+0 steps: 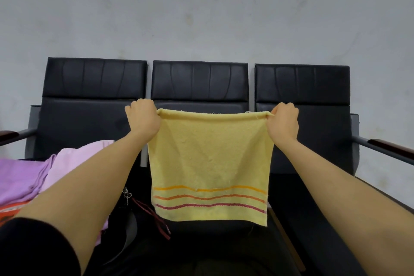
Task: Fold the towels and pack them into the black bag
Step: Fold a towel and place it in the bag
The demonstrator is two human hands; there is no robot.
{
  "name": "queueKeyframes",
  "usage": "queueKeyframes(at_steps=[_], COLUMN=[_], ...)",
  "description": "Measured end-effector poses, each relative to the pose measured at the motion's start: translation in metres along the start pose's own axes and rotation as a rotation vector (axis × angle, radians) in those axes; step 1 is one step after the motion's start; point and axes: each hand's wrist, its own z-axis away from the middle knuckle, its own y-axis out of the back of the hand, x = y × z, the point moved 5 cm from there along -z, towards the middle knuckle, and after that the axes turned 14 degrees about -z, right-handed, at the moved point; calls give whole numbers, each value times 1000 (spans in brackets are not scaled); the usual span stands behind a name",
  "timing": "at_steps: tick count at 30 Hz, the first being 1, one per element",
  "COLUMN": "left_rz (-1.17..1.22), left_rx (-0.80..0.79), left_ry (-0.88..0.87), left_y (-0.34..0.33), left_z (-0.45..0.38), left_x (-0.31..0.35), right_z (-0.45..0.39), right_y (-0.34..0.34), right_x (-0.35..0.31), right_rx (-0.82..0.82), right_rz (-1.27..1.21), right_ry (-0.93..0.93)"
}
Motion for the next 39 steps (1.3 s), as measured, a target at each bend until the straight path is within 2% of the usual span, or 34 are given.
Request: queueKeyframes(at_steps=[3, 8, 12, 17, 19, 21, 24, 27, 31, 35, 37, 39], left_rz=[39, 34, 213, 644, 774, 836, 898, 963, 1076, 1096, 1007, 926], left_rx=[-23, -205, -318, -499, -564, -615, -666, -618, -426, -236, -226, -287], left_ry=[14, 42, 111, 253, 363, 440, 504, 509, 419, 390, 462, 526], left_y=[-3, -18, -43, -81, -96, -111, -126, -136, -142, -139, -144, -156], left_z=[7, 24, 28, 34, 37, 37, 30, 12, -10, 15, 44, 74], left_x=[0, 5, 6, 19, 23, 28, 37, 40, 39, 33, 28, 21], right_z=[3, 14, 17, 14, 16, 17, 11, -2, -17, 1, 23, 47], right_y=[-2, -11, -22, -46, -59, -74, -92, -101, -101, -104, -104, -102], right_x=[10, 29, 38, 58, 67, 74, 79, 74, 62, 73, 87, 103], right_rx=[-31, -142, -173, -194, -202, -198, -215, -210, -108, -101, -105, -96], right_rz=[-47, -8, 37, -232, -430, -641, -745, -810, -941, -953, -917, -847], right_ry=[-78, -175, -178, -320, -467, -636, -720, -693, -531, -521, -556, -598])
